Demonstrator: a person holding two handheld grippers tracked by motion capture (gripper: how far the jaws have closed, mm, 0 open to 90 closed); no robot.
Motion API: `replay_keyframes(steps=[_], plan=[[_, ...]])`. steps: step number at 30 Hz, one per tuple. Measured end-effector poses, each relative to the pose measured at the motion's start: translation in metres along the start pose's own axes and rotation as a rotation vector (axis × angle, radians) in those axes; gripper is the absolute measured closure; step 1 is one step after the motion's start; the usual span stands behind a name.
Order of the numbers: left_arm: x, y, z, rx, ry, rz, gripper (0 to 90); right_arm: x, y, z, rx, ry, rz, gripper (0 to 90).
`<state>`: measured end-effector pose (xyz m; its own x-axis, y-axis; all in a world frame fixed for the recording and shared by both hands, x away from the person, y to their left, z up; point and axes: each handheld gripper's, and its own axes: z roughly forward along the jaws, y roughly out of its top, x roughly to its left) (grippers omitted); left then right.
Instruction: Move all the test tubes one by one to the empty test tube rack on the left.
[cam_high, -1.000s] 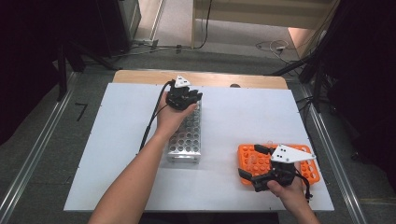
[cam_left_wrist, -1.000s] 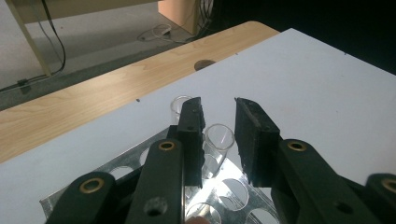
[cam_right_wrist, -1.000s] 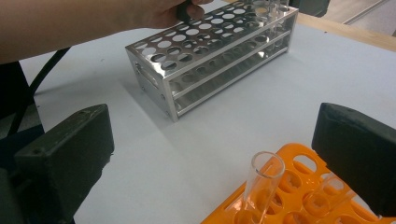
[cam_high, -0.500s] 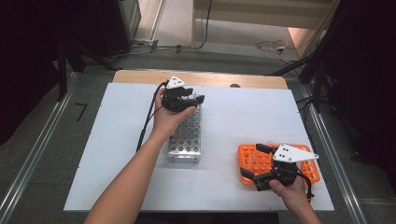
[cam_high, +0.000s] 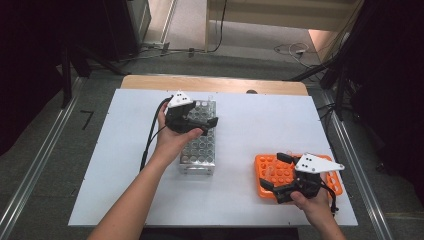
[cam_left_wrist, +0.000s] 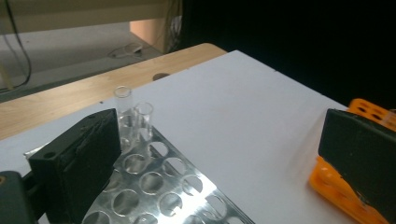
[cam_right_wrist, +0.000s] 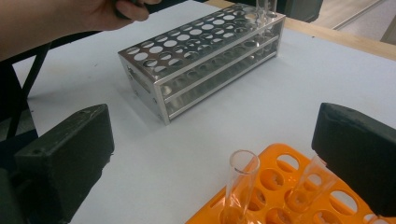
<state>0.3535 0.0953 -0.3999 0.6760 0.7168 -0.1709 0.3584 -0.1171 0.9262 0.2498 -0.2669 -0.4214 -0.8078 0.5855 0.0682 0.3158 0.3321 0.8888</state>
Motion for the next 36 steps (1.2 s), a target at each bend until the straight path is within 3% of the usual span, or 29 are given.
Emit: replay_keyframes(steps=[10, 16, 27, 36], plan=[[-0.019, -0.019, -0.037, -0.034, -0.006, 0.000, 0.0, -0.004, -0.001, -0.003, -0.001, -0.012, 0.002, 0.0], [-0.035, -0.033, -0.052, -0.035, -0.004, 0.025, 0.0, -0.008, -0.001, -0.005, -0.001, -0.028, 0.006, 0.0], [-0.051, -0.052, -0.056, -0.012, -0.040, 0.021, 0.0, -0.019, -0.004, -0.013, -0.007, -0.062, 0.020, 0.0], [-0.055, -0.058, -0.058, -0.002, -0.050, 0.020, 0.0, -0.043, -0.013, -0.028, -0.019, -0.120, 0.073, 0.0]])
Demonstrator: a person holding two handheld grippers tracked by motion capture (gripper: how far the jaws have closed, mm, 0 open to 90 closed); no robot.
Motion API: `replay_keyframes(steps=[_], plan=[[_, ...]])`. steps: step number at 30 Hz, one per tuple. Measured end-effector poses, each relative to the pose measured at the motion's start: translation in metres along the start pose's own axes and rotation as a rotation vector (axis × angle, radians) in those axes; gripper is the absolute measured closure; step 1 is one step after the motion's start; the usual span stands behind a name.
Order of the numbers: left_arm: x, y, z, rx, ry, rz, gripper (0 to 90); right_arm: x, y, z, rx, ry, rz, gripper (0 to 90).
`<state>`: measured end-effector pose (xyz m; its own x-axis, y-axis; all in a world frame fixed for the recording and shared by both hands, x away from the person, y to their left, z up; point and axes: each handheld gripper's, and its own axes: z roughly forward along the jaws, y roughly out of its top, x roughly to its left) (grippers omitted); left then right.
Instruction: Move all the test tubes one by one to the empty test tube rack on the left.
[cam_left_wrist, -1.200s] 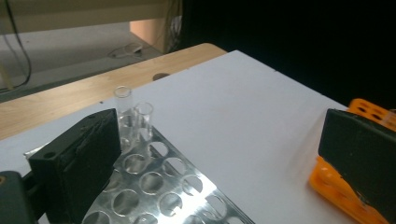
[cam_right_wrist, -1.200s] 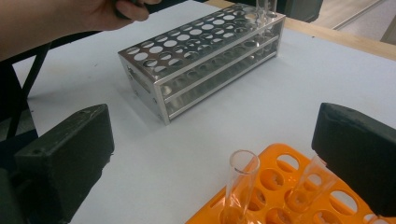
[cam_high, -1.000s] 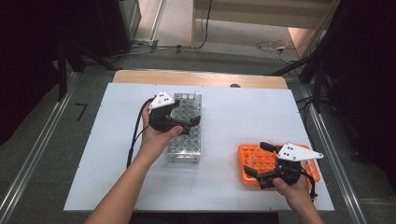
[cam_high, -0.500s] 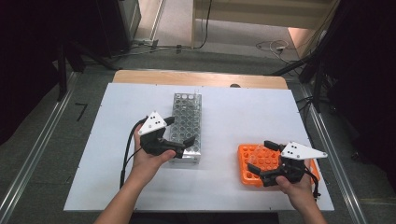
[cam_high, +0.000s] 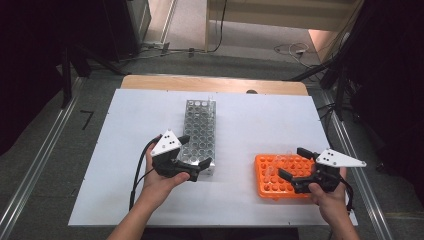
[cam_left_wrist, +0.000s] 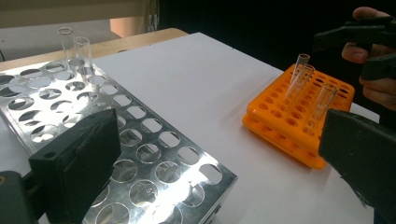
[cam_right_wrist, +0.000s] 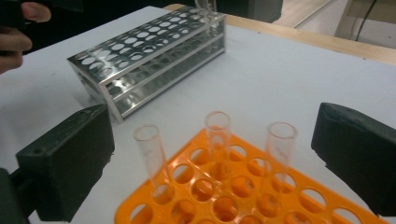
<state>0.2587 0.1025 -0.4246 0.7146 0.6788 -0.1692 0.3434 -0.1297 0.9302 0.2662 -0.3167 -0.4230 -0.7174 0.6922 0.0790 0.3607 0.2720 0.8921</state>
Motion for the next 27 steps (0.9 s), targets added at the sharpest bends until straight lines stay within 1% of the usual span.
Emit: replay_keyframes(steps=[4, 9, 10, 11, 13, 15, 18, 20, 25, 27], plan=[[-0.001, 0.000, 0.000, -0.006, -0.004, -0.002, 0.0, -0.011, -0.005, -0.002, 0.006, -0.012, 0.023, 0.0], [-0.001, 0.000, 0.000, -0.003, -0.003, 0.001, 0.0, -0.022, -0.014, 0.002, 0.034, -0.024, 0.058, 5.0], [-0.001, 0.000, 0.000, -0.003, -0.004, 0.002, 0.0, -0.024, -0.015, 0.003, 0.043, -0.018, 0.070, 6.3], [-0.001, 0.000, 0.000, -0.003, -0.004, 0.001, 0.0, -0.026, -0.016, 0.005, 0.056, -0.014, 0.084, 8.8], [-0.001, 0.000, 0.000, -0.005, -0.004, -0.001, 0.0, -0.029, -0.018, 0.008, 0.078, -0.027, 0.109, 15.5], [-0.001, 0.000, 0.000, -0.006, -0.004, -0.002, 0.0, -0.030, -0.020, 0.010, 0.095, -0.030, 0.133, 23.0], [-0.001, 0.000, 0.000, -0.005, -0.002, -0.003, 0.0, -0.031, -0.022, 0.015, 0.127, -0.035, 0.130, 32.4], [-0.001, 0.000, 0.000, -0.005, -0.002, -0.003, 0.0, -0.029, -0.022, 0.017, 0.148, -0.047, 0.139, 37.6], [-0.001, 0.001, 0.000, -0.005, -0.003, -0.004, 0.0, -0.027, -0.023, 0.021, 0.179, -0.060, 0.139, 53.2], [-0.001, 0.001, 0.000, -0.007, -0.002, -0.006, 0.0, -0.026, -0.023, 0.022, 0.190, -0.061, 0.135, 56.4]])
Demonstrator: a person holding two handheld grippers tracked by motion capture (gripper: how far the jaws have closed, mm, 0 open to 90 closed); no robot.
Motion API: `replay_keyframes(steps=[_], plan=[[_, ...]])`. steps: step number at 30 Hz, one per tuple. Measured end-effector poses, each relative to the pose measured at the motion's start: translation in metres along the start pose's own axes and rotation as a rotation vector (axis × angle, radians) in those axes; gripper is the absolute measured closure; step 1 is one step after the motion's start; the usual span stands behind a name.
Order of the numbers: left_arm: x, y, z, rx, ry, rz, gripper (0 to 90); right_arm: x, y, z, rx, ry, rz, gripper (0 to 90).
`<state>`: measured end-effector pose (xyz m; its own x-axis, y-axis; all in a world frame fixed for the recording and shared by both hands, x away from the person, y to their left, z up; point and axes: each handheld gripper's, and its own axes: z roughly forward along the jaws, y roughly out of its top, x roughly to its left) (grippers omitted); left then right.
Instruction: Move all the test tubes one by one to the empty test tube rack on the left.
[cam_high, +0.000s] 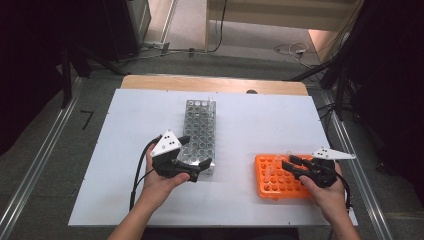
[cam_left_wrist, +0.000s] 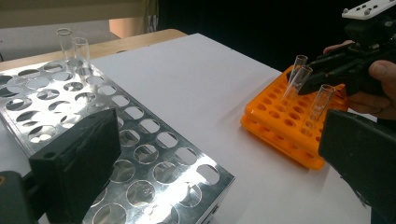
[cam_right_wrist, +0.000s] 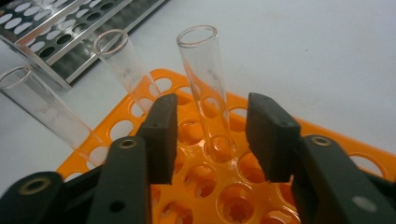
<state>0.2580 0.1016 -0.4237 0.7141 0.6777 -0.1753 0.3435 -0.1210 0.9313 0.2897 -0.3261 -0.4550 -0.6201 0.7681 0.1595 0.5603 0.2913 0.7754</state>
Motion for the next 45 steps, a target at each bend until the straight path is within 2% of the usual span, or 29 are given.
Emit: replay_keyframes(steps=[7, 12, 17, 21, 32, 45], plan=[[0.000, 0.001, 0.000, 0.000, 0.001, 0.003, 0.0, 0.006, 0.000, 0.004, 0.031, -0.032, -0.032, 63.6], [-0.001, 0.001, 0.000, 0.002, -0.001, 0.004, 0.0, 0.009, 0.000, 0.006, 0.044, -0.075, -0.055, 68.4], [-0.001, 0.001, 0.000, 0.001, 0.000, 0.004, 0.0, 0.012, 0.001, 0.009, 0.063, -0.117, -0.063, 71.4], [-0.001, 0.001, 0.000, 0.002, 0.000, 0.006, 0.0, 0.012, 0.001, 0.009, 0.064, -0.133, -0.047, 73.4], [0.000, 0.002, -0.001, -0.003, -0.002, 0.005, 0.0, 0.009, 0.003, 0.001, 0.005, -0.111, -0.018, 74.0], [-0.003, 0.004, -0.002, -0.004, -0.006, 0.012, 0.0, 0.018, 0.021, -0.029, -0.102, -0.101, -0.034, 74.1]])
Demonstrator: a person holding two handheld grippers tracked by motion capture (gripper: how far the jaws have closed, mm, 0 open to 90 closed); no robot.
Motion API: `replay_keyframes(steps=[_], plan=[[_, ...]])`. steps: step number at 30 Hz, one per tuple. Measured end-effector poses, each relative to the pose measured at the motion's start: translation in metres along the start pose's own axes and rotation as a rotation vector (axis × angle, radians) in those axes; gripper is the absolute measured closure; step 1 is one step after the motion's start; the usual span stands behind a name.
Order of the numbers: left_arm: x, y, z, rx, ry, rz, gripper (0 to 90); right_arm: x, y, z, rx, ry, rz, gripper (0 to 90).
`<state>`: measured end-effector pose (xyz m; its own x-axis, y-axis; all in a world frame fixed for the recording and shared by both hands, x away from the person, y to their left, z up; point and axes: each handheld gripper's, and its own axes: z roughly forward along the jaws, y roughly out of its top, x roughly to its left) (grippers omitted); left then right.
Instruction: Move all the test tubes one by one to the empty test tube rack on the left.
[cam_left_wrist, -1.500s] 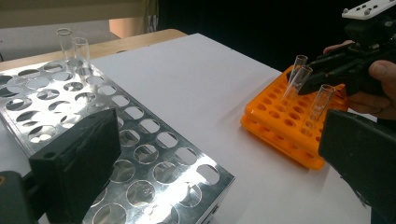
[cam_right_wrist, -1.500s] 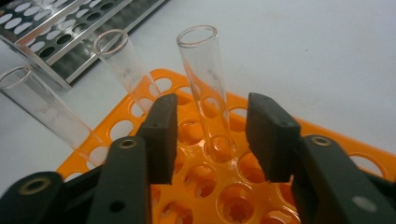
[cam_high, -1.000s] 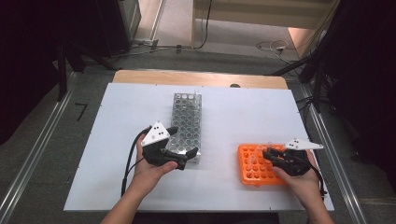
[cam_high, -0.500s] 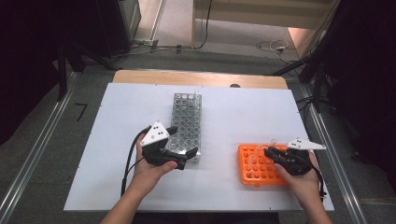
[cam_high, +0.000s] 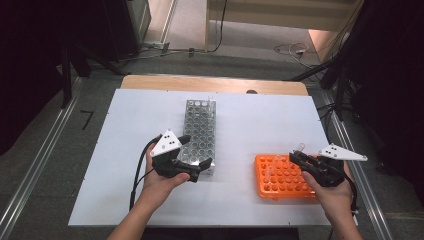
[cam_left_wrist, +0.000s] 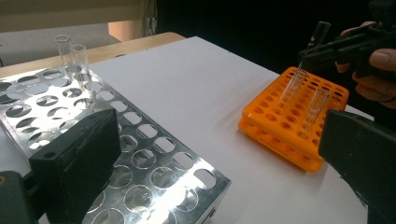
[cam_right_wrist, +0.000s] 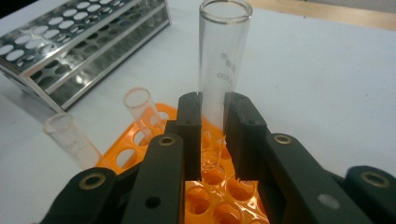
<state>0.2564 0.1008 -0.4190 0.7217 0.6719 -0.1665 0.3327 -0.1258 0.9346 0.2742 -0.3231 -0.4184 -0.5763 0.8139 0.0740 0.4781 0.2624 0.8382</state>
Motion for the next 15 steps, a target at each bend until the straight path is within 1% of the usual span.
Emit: replay_keyframes(steps=[3, 6, 10, 11, 15], plan=[[0.000, 0.000, 0.000, -0.002, 0.000, 0.001, 0.0, 0.003, 0.005, -0.006, -0.020, 0.004, -0.007, 74.1], [-0.001, 0.000, 0.000, -0.005, 0.000, -0.001, 0.0, 0.008, 0.011, -0.011, -0.039, 0.006, -0.029, 74.1], [-0.001, 0.001, 0.000, -0.008, -0.002, -0.005, 0.0, 0.014, 0.019, -0.018, -0.065, 0.022, -0.034, 74.1], [-0.001, 0.001, 0.000, -0.008, -0.003, -0.005, 0.0, 0.016, 0.021, -0.020, -0.070, 0.027, -0.032, 74.1], [-0.003, 0.001, 0.000, -0.014, 0.006, -0.002, 0.0, 0.029, 0.028, -0.023, -0.090, 0.045, -0.064, 74.1]])
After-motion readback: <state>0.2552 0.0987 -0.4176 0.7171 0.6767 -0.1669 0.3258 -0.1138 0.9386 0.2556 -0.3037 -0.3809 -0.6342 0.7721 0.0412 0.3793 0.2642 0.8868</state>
